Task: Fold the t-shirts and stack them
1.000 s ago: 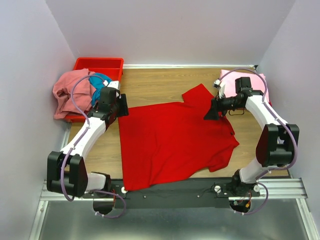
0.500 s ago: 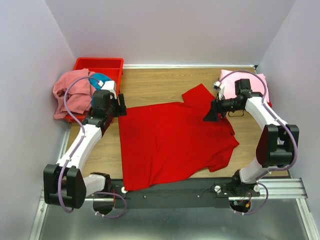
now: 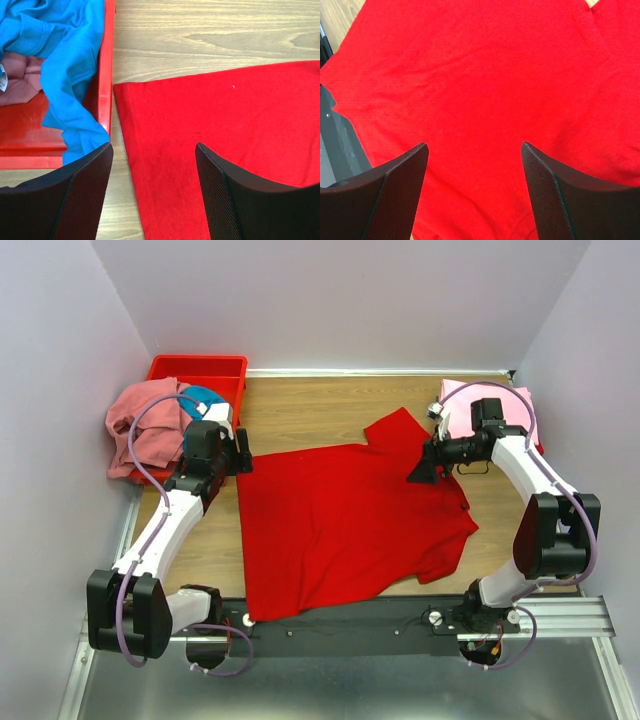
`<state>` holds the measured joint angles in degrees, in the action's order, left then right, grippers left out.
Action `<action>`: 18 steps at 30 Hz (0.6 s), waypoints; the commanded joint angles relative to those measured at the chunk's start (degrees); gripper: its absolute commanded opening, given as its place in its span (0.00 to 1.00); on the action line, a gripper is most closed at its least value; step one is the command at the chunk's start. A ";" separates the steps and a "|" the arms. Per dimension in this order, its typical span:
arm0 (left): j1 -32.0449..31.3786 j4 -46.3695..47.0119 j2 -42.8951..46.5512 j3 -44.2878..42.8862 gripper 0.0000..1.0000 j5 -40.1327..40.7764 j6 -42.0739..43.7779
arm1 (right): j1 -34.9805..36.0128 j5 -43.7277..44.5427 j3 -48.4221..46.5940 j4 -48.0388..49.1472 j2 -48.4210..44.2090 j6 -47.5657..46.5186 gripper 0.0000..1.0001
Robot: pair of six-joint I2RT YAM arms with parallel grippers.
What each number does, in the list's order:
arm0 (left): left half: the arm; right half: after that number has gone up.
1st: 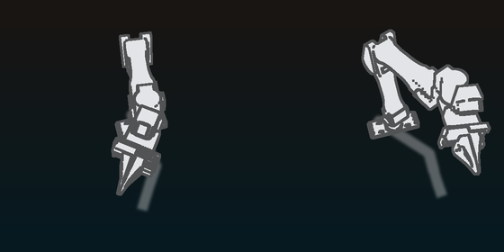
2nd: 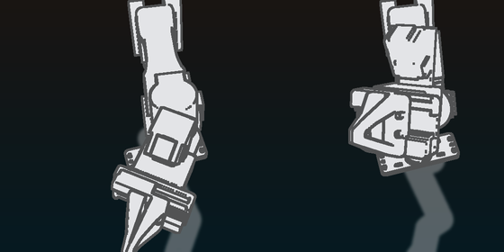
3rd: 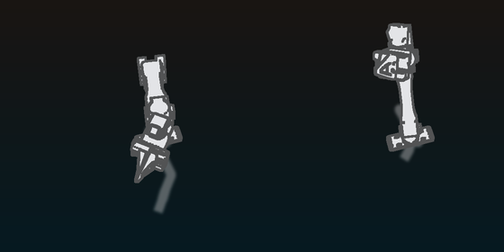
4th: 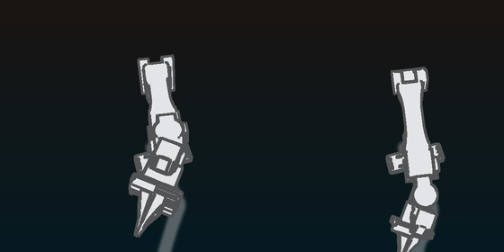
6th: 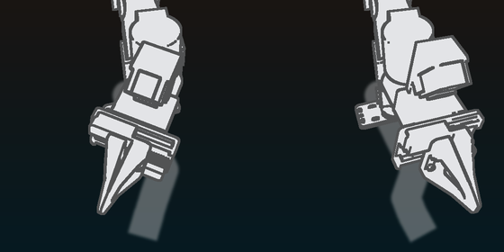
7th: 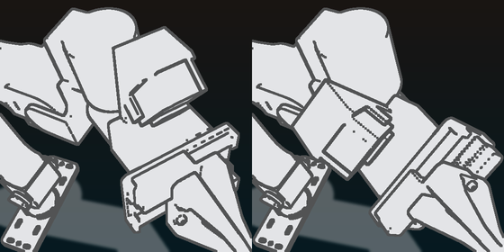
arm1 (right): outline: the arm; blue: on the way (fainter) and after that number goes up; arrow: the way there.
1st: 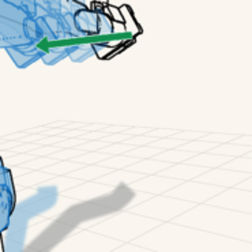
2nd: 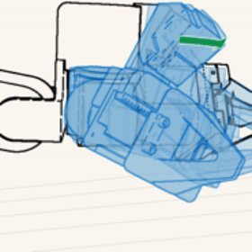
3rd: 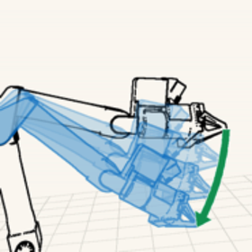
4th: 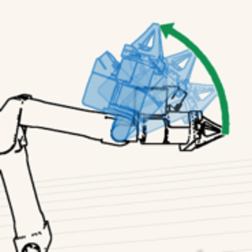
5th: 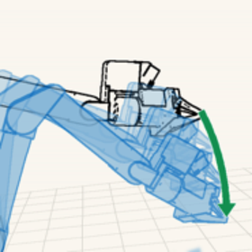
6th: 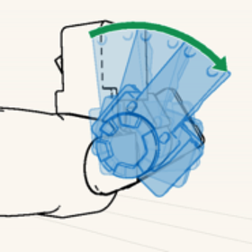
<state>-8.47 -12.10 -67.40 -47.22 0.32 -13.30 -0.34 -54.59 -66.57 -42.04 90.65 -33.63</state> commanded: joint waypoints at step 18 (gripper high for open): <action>-0.23 -0.20 -5.37 -0.76 0.71 1.07 -0.59 | -0.54 -1.75 1.00 0.73 -0.92 -1.35 0.82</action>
<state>-8.49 -11.99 -70.28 -47.20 0.16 -13.45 -0.49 -54.74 -66.41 -42.00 90.63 -34.11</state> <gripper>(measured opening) 0.718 0.817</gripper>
